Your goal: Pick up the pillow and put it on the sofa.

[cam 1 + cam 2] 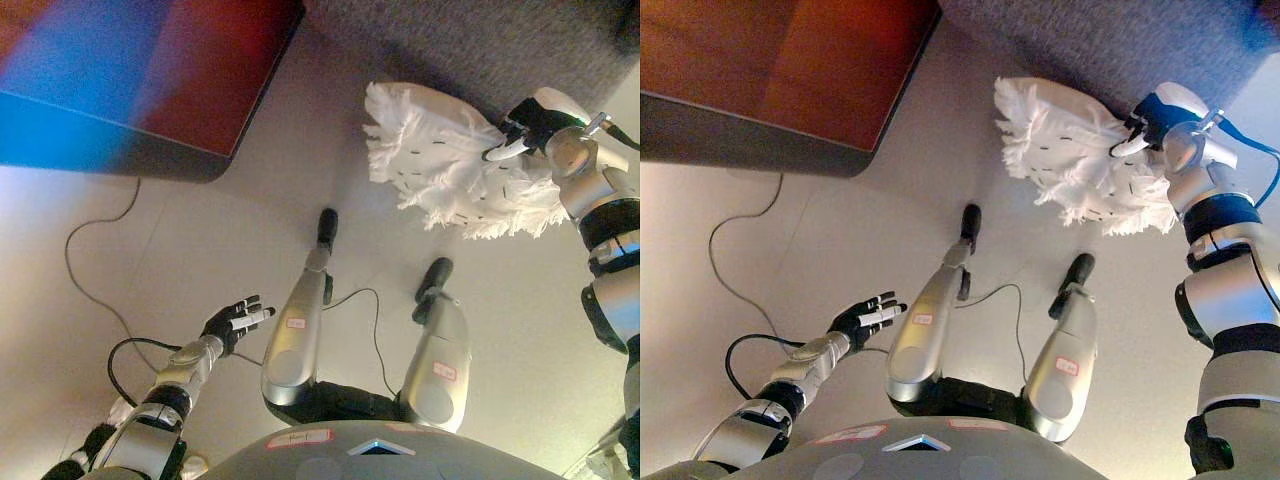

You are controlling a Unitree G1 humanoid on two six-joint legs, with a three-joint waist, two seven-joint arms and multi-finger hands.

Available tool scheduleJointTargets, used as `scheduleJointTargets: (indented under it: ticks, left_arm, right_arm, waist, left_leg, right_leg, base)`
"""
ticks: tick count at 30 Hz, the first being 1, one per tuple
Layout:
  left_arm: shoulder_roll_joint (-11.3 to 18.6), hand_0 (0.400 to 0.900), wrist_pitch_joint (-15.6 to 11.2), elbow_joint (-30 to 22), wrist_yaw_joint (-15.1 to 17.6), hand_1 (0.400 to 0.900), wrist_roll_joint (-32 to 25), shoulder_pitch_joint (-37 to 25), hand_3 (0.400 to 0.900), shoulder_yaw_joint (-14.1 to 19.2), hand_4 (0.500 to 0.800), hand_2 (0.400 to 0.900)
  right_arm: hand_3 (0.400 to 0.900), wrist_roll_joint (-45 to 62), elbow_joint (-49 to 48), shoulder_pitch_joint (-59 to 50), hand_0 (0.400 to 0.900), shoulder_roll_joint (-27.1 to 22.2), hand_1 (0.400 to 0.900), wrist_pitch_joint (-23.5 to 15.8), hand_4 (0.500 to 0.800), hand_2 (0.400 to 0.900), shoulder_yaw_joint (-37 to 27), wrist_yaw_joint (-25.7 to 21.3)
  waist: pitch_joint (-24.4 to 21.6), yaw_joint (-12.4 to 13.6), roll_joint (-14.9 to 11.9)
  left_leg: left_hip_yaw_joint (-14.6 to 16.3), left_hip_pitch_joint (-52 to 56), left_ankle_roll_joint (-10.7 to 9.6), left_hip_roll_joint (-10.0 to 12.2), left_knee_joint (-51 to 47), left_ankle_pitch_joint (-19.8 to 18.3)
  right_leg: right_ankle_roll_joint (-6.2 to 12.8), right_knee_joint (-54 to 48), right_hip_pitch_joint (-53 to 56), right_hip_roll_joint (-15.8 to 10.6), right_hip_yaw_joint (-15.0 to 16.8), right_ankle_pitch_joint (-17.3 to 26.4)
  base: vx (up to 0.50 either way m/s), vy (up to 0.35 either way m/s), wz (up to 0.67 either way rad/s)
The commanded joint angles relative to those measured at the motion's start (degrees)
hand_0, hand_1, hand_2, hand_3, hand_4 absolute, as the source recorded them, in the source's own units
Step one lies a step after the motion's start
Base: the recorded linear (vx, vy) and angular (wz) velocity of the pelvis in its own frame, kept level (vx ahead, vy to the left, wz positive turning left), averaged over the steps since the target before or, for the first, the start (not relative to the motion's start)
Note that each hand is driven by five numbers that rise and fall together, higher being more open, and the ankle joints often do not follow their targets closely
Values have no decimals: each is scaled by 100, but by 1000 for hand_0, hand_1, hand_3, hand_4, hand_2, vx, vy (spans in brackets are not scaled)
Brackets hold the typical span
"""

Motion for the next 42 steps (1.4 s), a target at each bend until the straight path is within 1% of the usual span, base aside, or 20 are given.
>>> scheduleJointTargets:
  ticks: [1, 9, 14, 17, 18, 21, 24, 25, 27, 29, 31, 33, 34, 35, 36, 37, 38, 40, 41, 42]
  left_arm:
    - [457, 900, 74, 624, 145, 900, 309, 285, 900, 31, 800, 900]
    - [324, 900, 269, 851, 305, 900, 813, 602, 900, 385, 800, 900]
    - [197, 900, 383, 1007, 400, 900, 1106, 901, 900, 647, 800, 900]
    - [219, 900, 454, 1114, 417, 900, 1258, 954, 900, 716, 800, 900]
    - [263, 900, 498, 1145, 413, 900, 1347, 974, 900, 730, 800, 900]
    - [347, 900, 557, 1243, 434, 900, 1513, 1039, 900, 712, 800, 900]
    - [369, 900, 539, 1352, 402, 900, 1658, 1060, 900, 798, 800, 900]
    - [381, 900, 532, 1378, 404, 900, 1710, 1032, 900, 820, 800, 900]
    - [415, 900, 612, 1393, 422, 900, 1745, 967, 900, 814, 800, 900]
    - [448, 900, 717, 1366, 486, 900, 1778, 915, 900, 808, 800, 900]
    - [447, 900, 688, 1404, 505, 900, 1814, 929, 900, 854, 800, 900]
    - [434, 900, 677, 1403, 637, 900, 1654, 1020, 900, 893, 800, 900]
    - [432, 900, 679, 1399, 639, 900, 1652, 1026, 900, 894, 800, 900]
    - [371, 900, 629, 1413, 554, 900, 1785, 1198, 900, 1011, 800, 900]
    - [315, 900, 559, 1461, 565, 900, 1771, 1245, 900, 1028, 800, 900]
    - [269, 900, 504, 1480, 598, 900, 1706, 1277, 900, 1018, 800, 900]
    - [264, 900, 497, 1479, 609, 900, 1691, 1282, 900, 1016, 800, 900]
    - [216, 900, 454, 1507, 590, 900, 1636, 1396, 900, 1012, 800, 900]
    - [212, 900, 480, 1516, 541, 900, 1668, 1409, 900, 990, 800, 900]
    - [188, 900, 478, 1557, 522, 900, 1708, 1406, 900, 966, 800, 900]
  right_arm:
    - [400, 362, -745, -68, 400, -698, 400, -378, 500, 400, -368, 5]
    - [400, 589, -1374, 872, 400, -789, 400, -589, 500, 400, -1016, 262]
    - [400, 838, -1350, 992, 400, -835, 400, -559, 500, 400, -1316, 590]
    - [400, 1141, -1187, 989, 400, -828, 400, -499, 500, 400, -1446, 765]
    - [400, 1195, -1103, 989, 400, -851, 400, -520, 500, 400, -1523, 827]
    - [400, 1233, -834, 757, 400, -890, 400, -560, 500, 400, -1409, 839]
    - [400, 1262, -603, 409, 400, -805, 400, -581, 500, 400, -1230, 865]
    - [400, 1317, -446, 274, 400, -770, 400, -653, 500, 400, -1191, 865]
    - [400, 1282, -302, 155, 400, -759, 400, -680, 500, 400, -1230, 961]
    - [400, 1306, -289, 109, 400, -715, 400, -639, 500, 400, -1256, 1031]
    - [400, 1431, -259, -5, 400, -740, 400, -643, 500, 400, -1162, 1123]
    - [400, 1541, -187, -86, 400, -757, 400, -545, 500, 400, -1140, 1295]
    - [400, 1541, -190, -86, 400, -757, 400, -541, 500, 400, -1137, 1295]
    - [400, 1646, -338, -124, 400, -763, 400, -296, 500, 400, -1061, 1388]
    - [400, 1580, -267, -177, 400, -746, 400, -293, 500, 400, -1024, 1478]
    - [400, 1506, -136, -233, 400, -726, 400, -318, 500, 400, -967, 1544]
    - [400, 1506, -115, -243, 400, -724, 400, -327, 500, 400, -956, 1543]
    - [400, 1654, 215, -363, 400, -698, 400, -284, 500, 400, -774, 1480]
    - [400, 1780, 264, -392, 400, -717, 400, -132, 500, 400, -801, 1452]
    - [400, 1771, 418, -430, 400, -704, 400, -112, 500, 400, -841, 1429]
  waist:
    - [-488, -41, -512]
    - [-1175, -139, -828]
    - [-1607, -52, -1006]
    - [-1763, 20, -1076]
    - [-1768, 27, -1039]
    - [-1823, -26, -1002]
    - [-1913, -63, -1177]
    - [-1920, -107, -1272]
    - [-1933, -184, -1354]
    - [-1933, -199, -1340]
    - [-1977, -197, -1400]
    - [-2087, -212, -1390]
    - [-2086, -215, -1375]
    - [-2217, -249, -1277]
    - [-2243, -244, -1264]
    - [-2242, -238, -1286]
    - [-2241, -242, -1289]
    - [-2187, -134, -1348]
    - [-2136, -54, -1328]
    - [-2098, 30, -1305]
  left_leg:
    - [276, 448, -57, 326, 586, -805]
    - [377, 1452, -65, 329, 502, -1084]
    - [340, 1790, 56, 147, 644, -1370]
    - [188, 1916, 272, -86, 730, -1564]
    - [144, 2040, 382, -144, 771, -1651]
    - [-7, 2381, 505, -233, 634, -1709]
    - [-67, 2563, 450, -358, 546, -1841]
    - [-149, 2653, 429, -386, 560, -2016]
    - [-287, 2792, 412, -352, 598, -2244]
    - [-409, 3002, 362, -110, 635, -2428]
    - [-435, 3150, 274, 170, 678, -2503]
    - [-452, 3287, 107, 500, 740, -2293]
    - [-453, 3306, 97, 521, 722, -2290]
    - [-342, 3496, -216, 912, 683, -1381]
    - [-279, 3383, -288, 1043, 852, -969]
    - [-227, 3208, -272, 1129, 1101, -772]
    - [-228, 3173, -266, 1139, 1147, -763]
    - [-189, 2751, -116, 1014, 1704, -592]
    - [-164, 2499, -75, 903, 1829, -635]
    - [-158, 2370, -29, 675, 1690, -729]
  right_leg:
    - [-130, -842, 453, -36, -186, 625]
    - [-60, -1460, 1684, -99, -129, 719]
    - [9, -1603, 2188, -282, -97, 822]
    - [-92, -984, 2179, -368, 22, 837]
    - [-159, -244, 2004, -362, 127, 969]
    - [-216, 222, 1694, -145, 357, 1207]
    - [-107, -893, 1525, -235, 326, 1533]
    - [9, -1470, 1393, -289, 396, 1777]
    - [159, -2069, 1231, -351, 528, 2112]
    - [210, -2238, 1160, -301, 497, 2248]
    - [194, -2103, 1243, -203, 469, 2087]
    - [144, -1667, 1338, -45, 468, 1617]
    - [136, -1652, 1344, -28, 460, 1601]
    - [-32, -1457, 1399, 172, 281, 1297]
    - [-138, -1462, 1483, 231, 211, 1210]
    - [-230, -1504, 1592, 275, 170, 1147]
    - [-241, -1512, 1607, 281, 162, 1140]
    - [-464, -1571, 1887, 423, 28, 939]
    - [-527, -1631, 2082, 500, -31, 859]
    - [-517, -1715, 2242, 555, -54, 819]
  base:
    - [172, 45, -7]
    - [240, 73, -1]
    - [299, 189, 1]
    - [249, 178, 16]
    - [238, 166, 29]
    - [344, 55, 41]
    - [456, -255, 32]
    - [474, -398, 39]
    - [521, -465, 51]
    - [493, -526, 39]
    - [463, -559, 33]
    - [397, -405, 35]
    - [354, -268, 25]
    - [321, -250, 18]
    - [423, -369, 26]
    - [213, -229, 14]
    - [336, -381, 14]
    - [379, -386, 6]
    - [311, -224, 1]
    - [287, -142, 3]
